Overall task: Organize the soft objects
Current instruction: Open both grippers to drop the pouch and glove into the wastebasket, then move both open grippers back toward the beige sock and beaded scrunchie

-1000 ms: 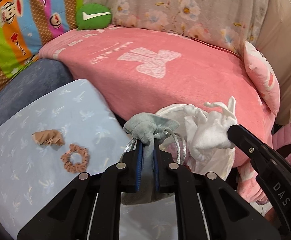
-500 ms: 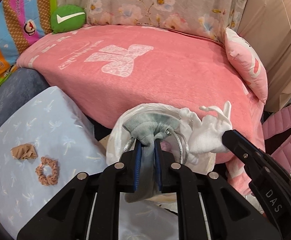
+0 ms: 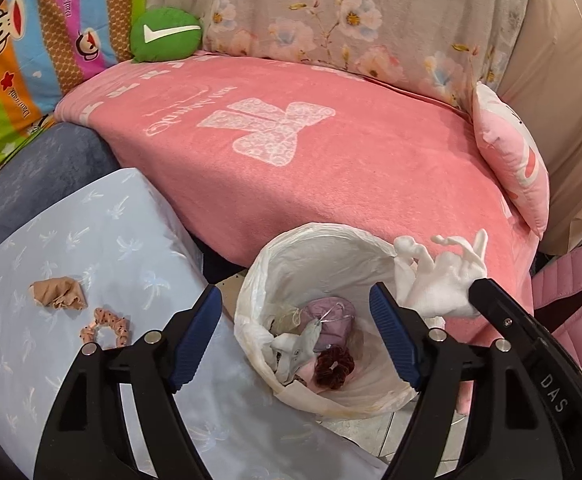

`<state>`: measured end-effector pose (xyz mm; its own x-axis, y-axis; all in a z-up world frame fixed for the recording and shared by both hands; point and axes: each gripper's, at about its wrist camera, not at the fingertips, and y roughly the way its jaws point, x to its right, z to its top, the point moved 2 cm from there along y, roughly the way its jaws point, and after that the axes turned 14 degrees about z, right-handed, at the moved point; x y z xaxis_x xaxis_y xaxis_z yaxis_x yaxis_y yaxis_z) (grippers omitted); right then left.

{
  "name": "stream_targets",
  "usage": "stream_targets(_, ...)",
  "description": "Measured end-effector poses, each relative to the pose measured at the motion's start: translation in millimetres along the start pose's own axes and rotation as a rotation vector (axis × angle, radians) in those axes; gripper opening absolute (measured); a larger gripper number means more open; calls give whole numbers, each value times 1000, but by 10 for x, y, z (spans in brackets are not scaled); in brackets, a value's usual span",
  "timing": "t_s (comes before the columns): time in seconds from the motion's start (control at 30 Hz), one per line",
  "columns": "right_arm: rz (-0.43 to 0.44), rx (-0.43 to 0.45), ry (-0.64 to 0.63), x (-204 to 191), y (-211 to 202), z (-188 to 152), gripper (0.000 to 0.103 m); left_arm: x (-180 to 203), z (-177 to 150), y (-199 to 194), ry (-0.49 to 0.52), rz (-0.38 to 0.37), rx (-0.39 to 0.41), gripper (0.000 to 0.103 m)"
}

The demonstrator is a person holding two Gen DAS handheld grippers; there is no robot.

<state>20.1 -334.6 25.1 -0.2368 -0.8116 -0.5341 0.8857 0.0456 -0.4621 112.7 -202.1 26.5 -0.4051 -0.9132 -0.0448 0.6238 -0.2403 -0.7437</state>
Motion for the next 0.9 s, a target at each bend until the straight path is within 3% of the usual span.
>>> stream_targets(0.37, 3, -17, -48, -197, 104, -28, 10, -208, -46, 27, -38, 37, -10, 73)
stream_targets(0.53, 18, -26, -63, -314, 132, -59, 21, -347, -72, 44, -67, 51, -20, 73)
stream_targets(0.9, 43, -84, -108, -571, 269, -192, 22, -641, -163, 26, -126, 71, -31, 73)
